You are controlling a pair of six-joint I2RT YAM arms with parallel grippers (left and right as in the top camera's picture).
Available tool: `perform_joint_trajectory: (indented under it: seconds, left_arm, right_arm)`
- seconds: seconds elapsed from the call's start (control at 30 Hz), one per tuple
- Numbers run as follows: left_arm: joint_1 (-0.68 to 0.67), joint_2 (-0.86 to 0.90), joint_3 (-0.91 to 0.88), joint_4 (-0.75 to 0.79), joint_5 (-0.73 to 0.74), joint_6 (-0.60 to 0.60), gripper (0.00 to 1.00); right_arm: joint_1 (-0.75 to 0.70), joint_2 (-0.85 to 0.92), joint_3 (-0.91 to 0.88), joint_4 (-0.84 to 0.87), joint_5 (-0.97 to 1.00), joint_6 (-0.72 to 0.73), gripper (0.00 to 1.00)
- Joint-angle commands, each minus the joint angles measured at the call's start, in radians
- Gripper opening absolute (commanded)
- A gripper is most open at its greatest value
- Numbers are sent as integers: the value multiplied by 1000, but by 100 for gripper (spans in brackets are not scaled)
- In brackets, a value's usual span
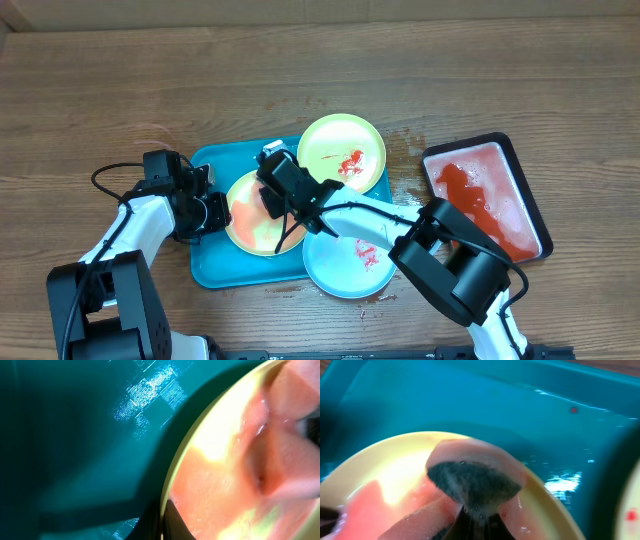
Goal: Clean dirty plates on tray and stack at the side
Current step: 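Scrub the large yellow plate with the sponge, left gripper holding rim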
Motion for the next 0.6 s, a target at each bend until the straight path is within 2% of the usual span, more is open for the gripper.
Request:
perform_joint_trajectory:
  seconds: [0.0,0.2,0.37,0.47,0.57]
  left_arm:
    - [-9,23,-26,-11,4,22,5]
    - [-9,23,-26,-11,4,22,4]
    - [-9,23,-26,-11,4,22,5]
    - [-9,23,-26,-11,4,22,5]
    - [-9,23,-26,-10,4,22,4]
  right_arm:
    - [-55,46,-19,-86,140,-27,4]
    - [-63,46,-19,-150,138,-73,4]
    - [-41,46,-18,-69,-222,-254,4]
    - [-25,46,-18,-35,-352,-257,4]
    - [-3,46,-18,-31,-394,-258,4]
